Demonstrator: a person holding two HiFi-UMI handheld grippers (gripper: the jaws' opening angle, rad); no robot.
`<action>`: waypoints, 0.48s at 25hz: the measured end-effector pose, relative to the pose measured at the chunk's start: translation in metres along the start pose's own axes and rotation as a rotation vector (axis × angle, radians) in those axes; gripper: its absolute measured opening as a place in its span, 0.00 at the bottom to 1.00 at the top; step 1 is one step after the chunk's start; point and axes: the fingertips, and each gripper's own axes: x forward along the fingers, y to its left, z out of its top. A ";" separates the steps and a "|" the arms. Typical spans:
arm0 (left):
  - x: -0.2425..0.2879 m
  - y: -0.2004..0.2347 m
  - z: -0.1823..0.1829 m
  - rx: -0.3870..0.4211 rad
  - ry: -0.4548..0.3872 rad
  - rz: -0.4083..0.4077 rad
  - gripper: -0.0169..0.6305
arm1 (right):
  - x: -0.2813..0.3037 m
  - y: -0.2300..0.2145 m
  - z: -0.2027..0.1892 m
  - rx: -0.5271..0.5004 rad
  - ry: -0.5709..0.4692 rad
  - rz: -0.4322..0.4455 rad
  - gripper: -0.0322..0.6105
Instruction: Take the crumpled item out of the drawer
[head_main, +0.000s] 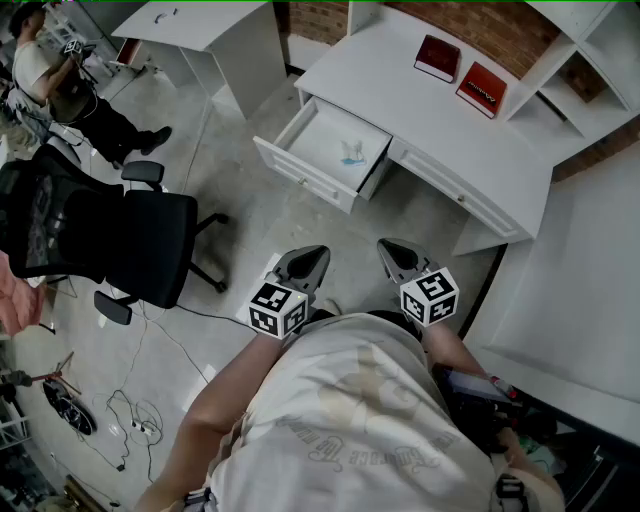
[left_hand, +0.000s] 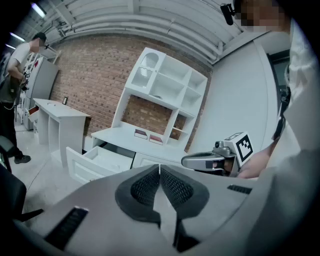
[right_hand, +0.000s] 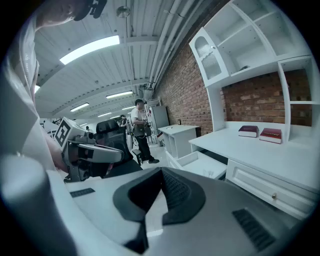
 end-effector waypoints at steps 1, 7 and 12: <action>0.002 -0.003 0.000 0.004 0.003 -0.003 0.07 | -0.002 -0.002 0.000 0.001 -0.001 -0.001 0.09; 0.007 -0.017 -0.002 0.020 0.018 -0.021 0.07 | -0.015 -0.007 -0.007 0.017 0.002 -0.018 0.09; 0.009 -0.024 -0.007 0.023 0.032 -0.035 0.07 | -0.022 -0.006 -0.012 0.018 0.004 -0.027 0.09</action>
